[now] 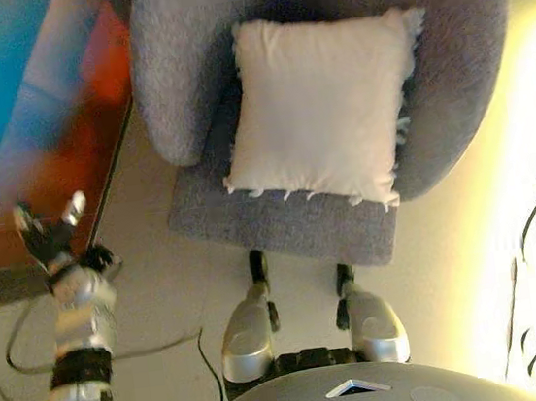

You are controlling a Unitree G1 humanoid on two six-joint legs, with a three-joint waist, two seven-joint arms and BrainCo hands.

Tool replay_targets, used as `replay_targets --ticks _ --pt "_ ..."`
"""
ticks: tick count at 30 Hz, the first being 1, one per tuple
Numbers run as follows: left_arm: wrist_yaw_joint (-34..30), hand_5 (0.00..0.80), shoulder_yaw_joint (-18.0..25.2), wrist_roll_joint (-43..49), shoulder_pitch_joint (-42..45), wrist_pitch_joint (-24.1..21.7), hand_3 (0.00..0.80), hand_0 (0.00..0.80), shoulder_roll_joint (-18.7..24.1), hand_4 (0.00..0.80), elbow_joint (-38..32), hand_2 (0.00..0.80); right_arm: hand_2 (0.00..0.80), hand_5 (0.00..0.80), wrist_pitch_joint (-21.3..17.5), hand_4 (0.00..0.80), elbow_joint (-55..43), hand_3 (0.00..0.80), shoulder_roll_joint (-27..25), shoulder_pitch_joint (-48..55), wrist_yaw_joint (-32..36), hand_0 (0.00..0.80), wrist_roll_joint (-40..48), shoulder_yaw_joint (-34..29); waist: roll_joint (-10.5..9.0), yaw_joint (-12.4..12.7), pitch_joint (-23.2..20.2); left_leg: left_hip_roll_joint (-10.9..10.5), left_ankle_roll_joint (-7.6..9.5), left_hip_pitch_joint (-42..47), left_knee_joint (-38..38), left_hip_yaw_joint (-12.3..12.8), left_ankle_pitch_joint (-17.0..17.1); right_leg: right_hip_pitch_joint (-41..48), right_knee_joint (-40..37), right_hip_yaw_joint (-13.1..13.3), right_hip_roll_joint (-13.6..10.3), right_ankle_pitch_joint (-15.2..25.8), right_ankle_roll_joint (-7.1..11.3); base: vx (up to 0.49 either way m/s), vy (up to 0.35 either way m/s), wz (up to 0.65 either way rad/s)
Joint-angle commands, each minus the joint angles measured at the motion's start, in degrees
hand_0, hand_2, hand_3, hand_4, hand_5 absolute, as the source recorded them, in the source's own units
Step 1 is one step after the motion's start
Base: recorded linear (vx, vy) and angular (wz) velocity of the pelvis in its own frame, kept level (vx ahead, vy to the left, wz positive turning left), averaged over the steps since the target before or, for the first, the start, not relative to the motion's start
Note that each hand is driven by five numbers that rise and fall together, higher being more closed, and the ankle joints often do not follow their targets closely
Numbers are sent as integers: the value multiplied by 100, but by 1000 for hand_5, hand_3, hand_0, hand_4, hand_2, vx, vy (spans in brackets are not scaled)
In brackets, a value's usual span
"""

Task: Pick up the cushion and take it to the sofa

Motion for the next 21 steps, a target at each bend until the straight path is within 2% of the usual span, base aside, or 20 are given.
replay_targets --ticks 1,2,4,5,7,9,10,13,15,17,21 --pt "-242 0 -35 472 337 184 0 0 -88 0 739 0 0 0 32 0 676 0 342 538 230 0 889 601 -224 -65 -730 123 -85 363 288 134 -410 -52 350 150 -60 -38 22 135 -30 -18" --pt "-331 0 -119 433 326 375 0 0 -202 0 1107 0 0 0 13 0 1186 0 567 511 421 0 1566 632 -238 -45 -772 126 -70 481 254 147 -427 55 325 167 -42 -43 5 127 -28 -20" --pt "-537 0 -227 585 185 757 0 0 -459 0 2124 0 0 0 55 0 2553 0 901 271 899 0 1511 749 -242 -17 -869 133 -44 666 207 175 -457 227 297 197 -5 -61 -16 124 -14 -16" --pt "-624 0 -301 593 105 970 0 0 -576 0 2654 0 0 0 209 0 3135 0 1006 154 1067 0 1419 913 -241 -2 -912 134 -31 749 191 184 -478 318 274 218 11 -71 -22 113 0 -8" --pt "-822 0 -456 642 -12 1438 0 0 -676 0 3342 0 0 0 571 0 3715 0 1200 -36 1340 0 1540 1156 -243 6 -953 139 -15 848 192 196 -508 421 275 237 16 -100 -31 77 6 -6" --pt "-957 0 -562 940 -102 1439 0 0 -873 0 4212 0 0 0 530 0 4340 0 1426 -156 1442 0 1598 1330 -226 -22 -1011 151 -6 938 175 202 -535 504 269 294 31 -132 -40 69 27 -15" --pt "-1084 0 -584 1045 -148 1693 0 0 -938 0 4432 0 0 0 639 0 4497 0 1511 -197 1624 0 1383 1445 -212 -42 -1040 147 5 998 146 214 -558 553 247 309 29 -147 -42 68 54 -19" --pt "-1234 0 -636 1047 -233 2030 0 0 -1087 0 4830 0 0 0 803 0 4857 0 1714 -243 2185 0 1060 1759 -182 -88 -1091 125 25 1065 125 226 -600 618 215 349 9 -161 -44 38 61 -7" --pt "-1560 0 -729 1131 -292 2182 0 0 -1150 0 4943 0 0 0 814 0 4917 0 1790 -257 2561 0 753 1962 -170 -116 -1112 113 34 1097 118 224 -635 647 207 348 -18 -181 -41 17 58 2" --pt "-2020 0 -904 1311 -325 2540 0 0 -1205 0 4943 0 0 0 745 0 4958 0 1810 -278 2558 0 575 2148 -157 -111 -1124 101 42 1099 117 218 -651 658 197 338 -50 -186 -21 -6 52 -1" --pt "-2151 0 -1215 1212 -406 2815 0 0 -1234 0 4960 0 0 0 807 0 4951 0 1726 -360 2548 0 338 2342 -155 -113 -1123 92 63 1104 96 220 -677 659 176 320 -73 -176 12 -20 42 -1"
